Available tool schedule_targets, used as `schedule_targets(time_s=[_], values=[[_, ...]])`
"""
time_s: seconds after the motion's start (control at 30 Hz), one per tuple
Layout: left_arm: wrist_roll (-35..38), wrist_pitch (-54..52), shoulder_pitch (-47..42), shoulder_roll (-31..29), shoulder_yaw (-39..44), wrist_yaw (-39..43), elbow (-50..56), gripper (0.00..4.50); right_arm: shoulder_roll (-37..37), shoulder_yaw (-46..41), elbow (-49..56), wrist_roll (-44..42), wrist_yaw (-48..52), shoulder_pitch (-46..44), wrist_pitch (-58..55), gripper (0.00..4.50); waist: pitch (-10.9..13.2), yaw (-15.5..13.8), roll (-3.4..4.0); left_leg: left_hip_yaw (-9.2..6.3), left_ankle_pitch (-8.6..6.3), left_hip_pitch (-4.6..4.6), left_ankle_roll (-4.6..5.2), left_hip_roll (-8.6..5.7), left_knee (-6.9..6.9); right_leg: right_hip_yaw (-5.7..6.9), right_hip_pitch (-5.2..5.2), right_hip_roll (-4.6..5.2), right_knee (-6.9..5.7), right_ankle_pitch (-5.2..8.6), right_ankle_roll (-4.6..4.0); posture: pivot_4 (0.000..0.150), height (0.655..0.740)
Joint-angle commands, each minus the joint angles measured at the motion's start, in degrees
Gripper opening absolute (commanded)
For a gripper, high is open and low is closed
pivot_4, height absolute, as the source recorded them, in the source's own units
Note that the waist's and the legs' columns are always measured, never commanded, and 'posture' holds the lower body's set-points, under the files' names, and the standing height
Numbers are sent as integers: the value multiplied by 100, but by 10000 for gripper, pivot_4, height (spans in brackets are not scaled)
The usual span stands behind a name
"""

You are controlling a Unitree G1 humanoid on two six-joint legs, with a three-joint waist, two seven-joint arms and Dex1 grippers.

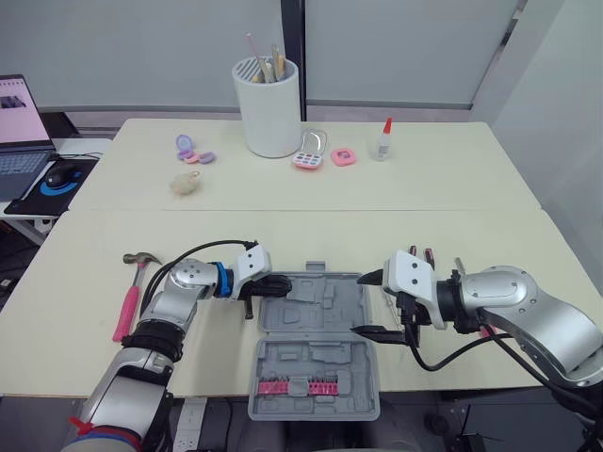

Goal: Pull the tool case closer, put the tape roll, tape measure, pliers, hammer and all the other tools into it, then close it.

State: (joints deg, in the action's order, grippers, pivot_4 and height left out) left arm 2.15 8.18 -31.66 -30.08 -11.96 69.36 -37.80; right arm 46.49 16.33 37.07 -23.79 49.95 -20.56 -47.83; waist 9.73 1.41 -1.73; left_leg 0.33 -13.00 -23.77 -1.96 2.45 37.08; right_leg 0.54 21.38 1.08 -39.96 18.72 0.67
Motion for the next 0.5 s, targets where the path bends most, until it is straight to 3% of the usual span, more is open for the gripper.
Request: schedule_targets(time_s=[0.03,0.33,0.5], values=[[-47,-18,30,-40,19,-24,9,4347,67,-131,210,-23,23,14,81,45000,0,0,0,0,0,0,0,0,0,0,0,0,0,0,0,1500,7376],[1097,-1148,362,-785,962,299,1926,4347,-70,-440,257,-162,-85,68,171,45000,3,24,-4,-7,0,-4,-1,16,-2,0,6,4,0,0,0,1500,7376],[1667,-1774,1138,-1426,1919,13,2830,4347,111,-1105,332,-77,-146,553,603,45000,2,35,-2,-1,0,-1,-1,14,-4,-7,4,11,3,0,0,1500,7376]])
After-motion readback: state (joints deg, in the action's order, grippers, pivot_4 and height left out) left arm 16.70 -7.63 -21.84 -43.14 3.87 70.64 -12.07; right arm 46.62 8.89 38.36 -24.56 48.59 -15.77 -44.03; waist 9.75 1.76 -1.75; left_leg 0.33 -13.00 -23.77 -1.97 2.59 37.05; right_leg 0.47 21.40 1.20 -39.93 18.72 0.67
